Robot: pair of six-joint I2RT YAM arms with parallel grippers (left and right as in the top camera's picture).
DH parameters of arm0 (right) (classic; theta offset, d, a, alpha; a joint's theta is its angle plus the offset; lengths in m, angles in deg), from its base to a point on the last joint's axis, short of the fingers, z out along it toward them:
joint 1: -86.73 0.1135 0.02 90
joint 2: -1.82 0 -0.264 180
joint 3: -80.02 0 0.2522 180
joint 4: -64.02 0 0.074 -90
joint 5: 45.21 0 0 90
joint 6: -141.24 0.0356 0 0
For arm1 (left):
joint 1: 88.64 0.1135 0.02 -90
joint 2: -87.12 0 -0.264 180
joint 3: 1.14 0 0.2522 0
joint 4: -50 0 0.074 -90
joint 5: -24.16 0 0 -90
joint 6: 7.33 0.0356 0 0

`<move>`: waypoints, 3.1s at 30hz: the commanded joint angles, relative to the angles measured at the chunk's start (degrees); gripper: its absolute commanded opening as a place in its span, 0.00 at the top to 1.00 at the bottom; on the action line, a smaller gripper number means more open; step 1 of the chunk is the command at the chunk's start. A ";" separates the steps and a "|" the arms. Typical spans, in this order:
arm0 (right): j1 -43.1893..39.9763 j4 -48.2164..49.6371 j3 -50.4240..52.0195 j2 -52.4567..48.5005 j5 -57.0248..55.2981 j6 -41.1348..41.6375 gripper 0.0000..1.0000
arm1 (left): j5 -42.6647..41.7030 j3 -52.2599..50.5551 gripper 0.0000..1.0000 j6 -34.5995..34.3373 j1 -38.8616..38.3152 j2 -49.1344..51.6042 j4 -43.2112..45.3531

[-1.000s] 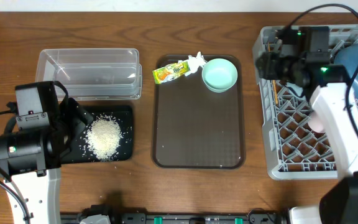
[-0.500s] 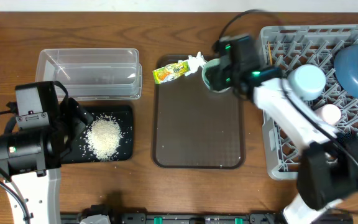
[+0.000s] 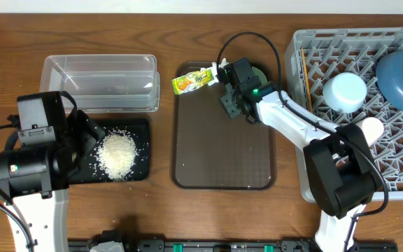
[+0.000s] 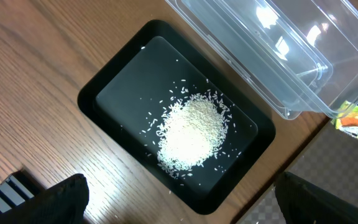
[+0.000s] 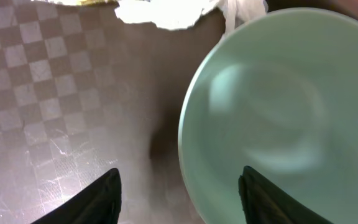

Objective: Sort waste into correct bins and load items into the dishwasher rack
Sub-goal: 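Move the right gripper to the light-green bowl and grasp its rim, then lift the light-green bowl and carry it right into the rack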

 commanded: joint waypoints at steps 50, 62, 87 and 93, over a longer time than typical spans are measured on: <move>-44.13 -30.49 -13.05 25.88 32.68 12.09 0.99 | 0.50 0.70 0.03 -0.26 0.20 -0.04 -0.20; -74.03 -18.73 4.09 25.88 73.75 5.55 0.99 | 0.50 0.70 0.03 -0.28 0.20 -0.04 -0.20; -83.38 0.00 15.52 17.73 80.02 13.27 0.99 | 0.50 0.70 0.03 -0.26 0.20 -0.04 -0.20; -84.04 -0.66 15.52 16.06 80.21 13.11 0.99 | 0.50 0.70 0.03 -0.26 0.20 -0.04 -0.20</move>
